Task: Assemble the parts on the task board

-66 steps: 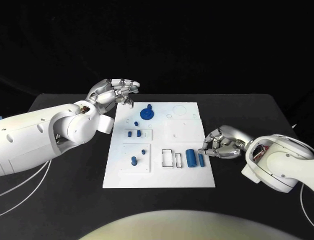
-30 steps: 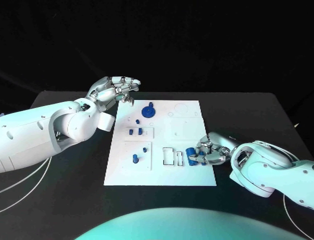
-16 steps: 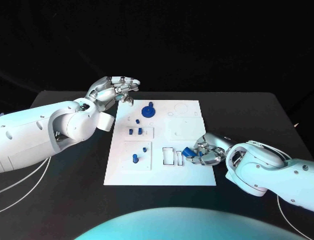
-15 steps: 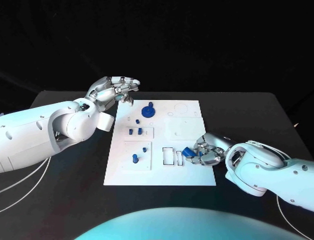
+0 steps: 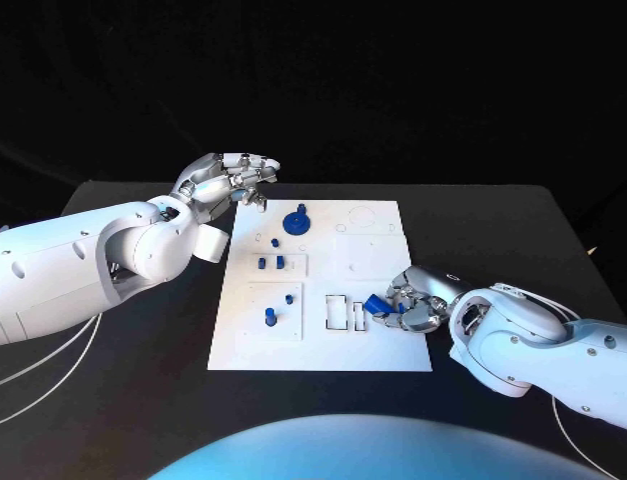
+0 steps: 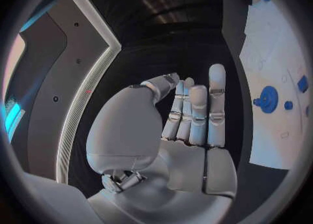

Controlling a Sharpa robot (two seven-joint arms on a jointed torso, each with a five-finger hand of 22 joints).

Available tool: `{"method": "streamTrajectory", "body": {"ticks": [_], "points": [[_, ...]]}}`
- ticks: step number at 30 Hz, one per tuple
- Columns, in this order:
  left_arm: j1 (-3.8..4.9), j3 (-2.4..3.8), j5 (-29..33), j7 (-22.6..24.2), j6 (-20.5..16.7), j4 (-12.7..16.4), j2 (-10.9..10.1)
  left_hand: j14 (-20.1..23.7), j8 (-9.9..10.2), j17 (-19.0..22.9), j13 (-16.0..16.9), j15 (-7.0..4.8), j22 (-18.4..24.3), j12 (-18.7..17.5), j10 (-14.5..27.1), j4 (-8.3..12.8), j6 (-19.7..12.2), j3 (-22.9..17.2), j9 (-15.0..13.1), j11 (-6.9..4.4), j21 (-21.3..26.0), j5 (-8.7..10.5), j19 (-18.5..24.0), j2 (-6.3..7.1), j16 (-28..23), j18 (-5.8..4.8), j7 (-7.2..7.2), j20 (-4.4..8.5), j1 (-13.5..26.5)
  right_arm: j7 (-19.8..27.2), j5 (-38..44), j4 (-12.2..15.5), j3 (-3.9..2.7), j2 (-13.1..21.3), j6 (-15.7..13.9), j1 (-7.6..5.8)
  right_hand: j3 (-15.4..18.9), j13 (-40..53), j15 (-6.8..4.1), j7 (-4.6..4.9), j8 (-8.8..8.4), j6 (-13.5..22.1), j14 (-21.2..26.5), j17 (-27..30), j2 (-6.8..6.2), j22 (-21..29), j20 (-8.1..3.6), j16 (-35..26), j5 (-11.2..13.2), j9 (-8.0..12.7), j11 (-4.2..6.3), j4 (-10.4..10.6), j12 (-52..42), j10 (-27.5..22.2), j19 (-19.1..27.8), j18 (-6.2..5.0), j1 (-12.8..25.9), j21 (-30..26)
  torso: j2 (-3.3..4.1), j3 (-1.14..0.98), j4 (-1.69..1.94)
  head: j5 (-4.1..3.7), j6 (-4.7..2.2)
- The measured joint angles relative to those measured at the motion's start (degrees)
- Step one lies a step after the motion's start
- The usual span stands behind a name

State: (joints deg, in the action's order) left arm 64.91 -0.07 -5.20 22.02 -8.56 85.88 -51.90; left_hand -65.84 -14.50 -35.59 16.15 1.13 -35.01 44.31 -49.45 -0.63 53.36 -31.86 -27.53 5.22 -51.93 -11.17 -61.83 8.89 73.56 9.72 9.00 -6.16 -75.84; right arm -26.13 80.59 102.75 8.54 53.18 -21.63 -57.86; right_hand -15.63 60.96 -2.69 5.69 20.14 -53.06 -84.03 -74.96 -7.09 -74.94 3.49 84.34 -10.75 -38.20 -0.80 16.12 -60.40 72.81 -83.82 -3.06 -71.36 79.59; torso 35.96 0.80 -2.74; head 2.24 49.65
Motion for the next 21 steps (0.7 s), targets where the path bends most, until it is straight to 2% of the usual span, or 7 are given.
{"method": "streamTrajectory", "body": {"ticks": [4, 12, 17, 21], "points": [[0.0, 0.0, -0.01, -0.01, 0.01, 0.0, 0.0, 0.0, 0.0, 0.0, 0.0, 0.0, 0.0, 0.0, 0.0, 0.0, 0.0, 0.0, 0.0, 0.0, 0.0, 0.0, 0.0, 0.0, 0.0, 0.0, 0.0, 0.0, 0.0, -0.24, 0.2, 0.97, 0.14, 0.44, -0.66, -0.15, -0.79, 0.99, 0.0, 0.21, 0.05, -0.21, 0.0, 0.0, 0.06, 0.0, 0.0, 0.0, 0.09, 0.0, 0.16, -0.32, -0.83, 0.64, 0.0, 0.0, -0.7, 0.29, -0.02, 0.01, -0.02, -0.08, -0.03], [0.0, 0.0, -0.02, -0.04, 0.01, -0.11, 0.17, 0.0, 0.0, 0.0, 0.0, 0.0, 0.01, 0.0, 0.21, -0.16, 0.0, 0.16, -0.09, 0.21, 0.0, 0.0, 0.0, -0.23, 0.0, 0.0, 0.0, 0.0, 0.23, 0.04, -0.63, 3.81, -0.04, 0.46, -3.6, -2.08, -2.15, 1.88, -0.1, 0.34, 0.05, -0.33, 0.1, 0.01, 0.01, 0.01, -0.2, -0.01, -0.57, 0.02, 0.45, 0.11, -1.31, 1.15, -0.19, 0.0, -0.75, 0.6, -0.02, 0.01, 0.01, -0.3, -0.3], [0.0, 0.0, -0.03, -0.05, 0.01, -0.12, 0.32, 0.0, 0.0, 0.0, 0.01, 0.0, 0.01, 0.0, 0.21, -0.16, 0.0, 0.16, -0.09, 0.21, 0.0, 0.0, 0.0, -0.23, 0.0, 0.0, 0.0, 0.0, 0.23, 0.53, -1.97, 4.43, -0.06, -0.41, -4.89, -2.52, -2.35, 2.05, -0.19, 0.42, 0.05, -0.41, 0.2, 0.01, 0.41, 0.02, -0.19, -0.01, -0.68, 0.04, 0.39, 0.3, -1.37, 1.21, -0.19, 0.0, -0.36, 0.6, 0.01, -0.03, 0.12, -0.24, -0.46], [0.0, 0.0, -0.04, -0.07, 0.01, -0.15, 0.32, 0.0, 0.0, 0.0, 0.01, 0.0, 0.01, 0.0, 0.21, -0.16, 0.0, 0.16, -0.09, 0.21, 0.0, 0.0, 0.0, -0.23, 0.0, 0.0, 0.0, 0.0, 0.23, 0.89, -3.23, 4.4, -0.06, -1.24, -5.11, -2.66, -2.52, 2.16, -0.19, 0.42, 0.05, -0.41, 0.2, 0.02, 0.95, 0.02, -0.2, -0.01, -1.01, 0.12, 0.39, 0.47, -1.37, 1.21, -0.19, 0.0, 0.19, 0.6, 0.07, -0.03, 0.08, 0.0, -0.34]]}}
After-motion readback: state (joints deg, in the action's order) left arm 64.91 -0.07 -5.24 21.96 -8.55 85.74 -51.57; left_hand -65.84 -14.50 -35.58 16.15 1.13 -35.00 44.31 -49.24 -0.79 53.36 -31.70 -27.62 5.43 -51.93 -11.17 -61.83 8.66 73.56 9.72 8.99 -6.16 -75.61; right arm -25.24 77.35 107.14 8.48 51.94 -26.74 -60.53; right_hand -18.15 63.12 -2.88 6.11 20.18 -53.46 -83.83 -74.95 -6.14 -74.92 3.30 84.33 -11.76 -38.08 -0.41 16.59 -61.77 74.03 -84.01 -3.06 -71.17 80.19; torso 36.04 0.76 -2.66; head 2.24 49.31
